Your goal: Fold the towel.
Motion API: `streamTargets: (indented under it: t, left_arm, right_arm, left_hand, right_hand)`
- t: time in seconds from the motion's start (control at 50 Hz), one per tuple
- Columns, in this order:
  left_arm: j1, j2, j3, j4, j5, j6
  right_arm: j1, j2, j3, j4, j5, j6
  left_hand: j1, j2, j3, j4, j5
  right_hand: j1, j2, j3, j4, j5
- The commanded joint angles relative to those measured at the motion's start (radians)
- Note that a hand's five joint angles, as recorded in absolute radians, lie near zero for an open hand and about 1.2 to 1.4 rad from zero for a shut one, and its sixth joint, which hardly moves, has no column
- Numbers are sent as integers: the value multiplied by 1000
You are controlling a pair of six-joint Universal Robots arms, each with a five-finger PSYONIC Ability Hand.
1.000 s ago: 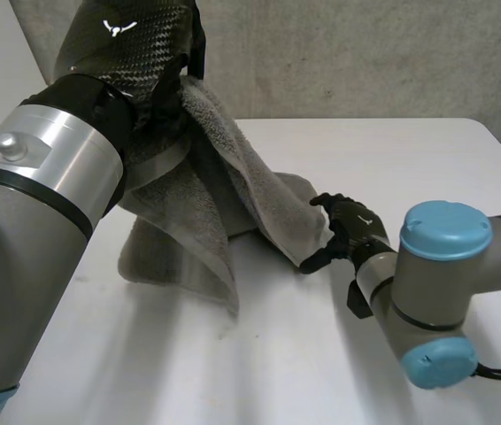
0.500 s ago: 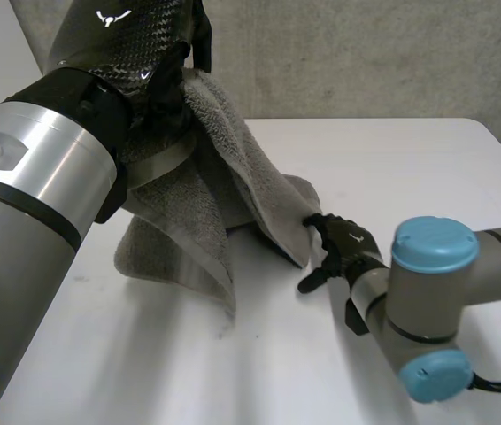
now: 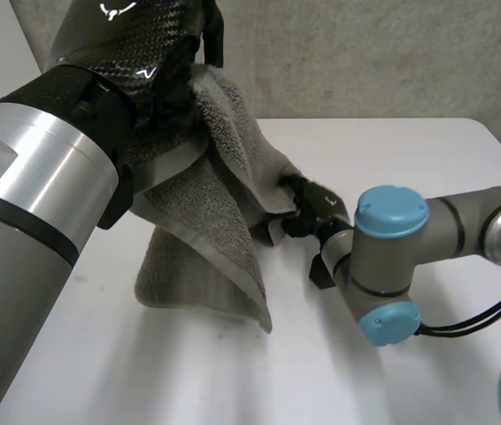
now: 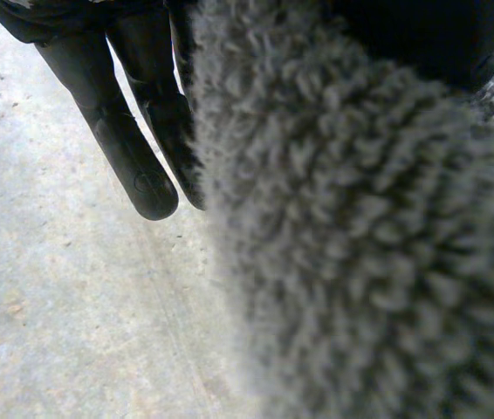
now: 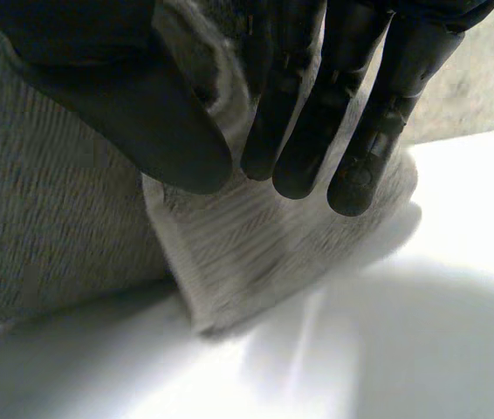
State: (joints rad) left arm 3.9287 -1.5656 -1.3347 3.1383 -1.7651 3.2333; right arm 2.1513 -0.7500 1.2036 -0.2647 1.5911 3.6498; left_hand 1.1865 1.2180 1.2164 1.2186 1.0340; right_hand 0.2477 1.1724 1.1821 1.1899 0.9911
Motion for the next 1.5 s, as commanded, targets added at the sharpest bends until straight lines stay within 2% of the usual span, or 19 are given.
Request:
streamTargets:
  t: [0.02,0.14,0.2,0.28,0.32,0.38,0.42,0.48,0.56,0.58,0.6,0.64,0.68,0.88,0.96,1.06,1.16,1.34,1.5]
  left_arm:
    - [92,-1,-21,2,3,3]
    - [213,-5,-46,-1,9,-1]
    - [250,-8,-72,-1,12,0]
    - [254,-13,-101,-1,13,-1]
    - [253,-16,-115,-3,13,0]
    - [258,-16,-144,-3,16,0]
    - [267,-19,-178,-3,18,0]
    - [267,-28,-192,-1,19,0]
    - [264,-60,-213,-1,18,-3]
    - [262,-65,-213,-1,18,-3]
    - [262,-65,-213,-1,18,-3]
    - [262,-70,-213,-1,18,-6]
    - [264,-70,-212,-1,18,-9]
    - [244,-53,-210,-1,18,-26]
    - [230,-25,-209,-1,18,-27]
    - [224,-11,-207,0,18,-27]
    - [224,-11,-205,0,18,-27]
    - [227,-13,-205,0,18,-27]
    - [230,-13,-202,0,19,-27]
  right_arm:
    - [-113,-219,111,-21,6,-186]
    - [-234,-426,175,-12,-46,-381]
    - [-260,-504,188,-2,-101,-436]
    - [-291,-617,189,61,-168,-470]
    - [-313,-695,162,198,-250,-519]
    - [-315,-706,142,278,-295,-559]
    - [-315,-709,129,411,-376,-635]
    - [-306,-692,145,507,-402,-692]
    - [-303,-651,188,532,-405,-694]
    - [-301,-638,223,512,-399,-679]
    - [-301,-638,223,512,-399,-678]
    - [-300,-621,313,428,-392,-617]
    - [-301,-594,384,331,-395,-579]
    - [-272,-438,396,85,-384,-617]
    - [-232,-356,349,68,-364,-682]
    - [-189,-231,266,58,-286,-816]
    - [-168,-140,193,45,-234,-881]
    - [-156,-61,117,27,-197,-942]
    - [-154,-31,100,-60,-183,-942]
  left_hand:
    - [210,178,180,178,188]
    - [210,178,180,178,188]
    - [210,178,180,178,188]
    - [210,178,180,178,188]
    - [210,178,180,178,188]
    - [210,178,180,178,188]
    - [210,178,180,178,188]
    - [210,178,180,178,188]
    - [210,178,180,178,188]
    - [210,178,180,178,188]
    - [210,178,180,178,188]
    - [210,178,180,178,188]
    - [210,178,180,178,188]
    - [210,178,180,178,188]
    - [210,178,180,178,188]
    - [210,178,180,178,188]
    - [210,178,180,178,188]
    - [210,178,180,178,188]
    - [210,178,180,178,188]
  right_hand:
    - [1149,224,214,206,231]
    - [1149,224,214,206,231]
    - [1149,224,214,206,231]
    - [1149,224,214,206,231]
    - [1149,224,214,206,231]
    - [1149,224,214,206,231]
    - [1149,224,214,206,231]
    - [1149,224,214,206,231]
    - [950,25,16,8,32]
    - [773,-152,-162,-170,-145]
    - [771,-154,-163,-171,-147]
    - [429,-496,-506,-513,-489]
    - [258,-667,-677,-684,-660]
    - [260,-665,-674,-682,-658]
    - [289,-635,-645,-653,-629]
    - [345,-580,-589,-597,-573]
    - [372,-553,-563,-571,-546]
    - [457,-468,-478,-485,-461]
    - [551,-374,-384,-392,-367]
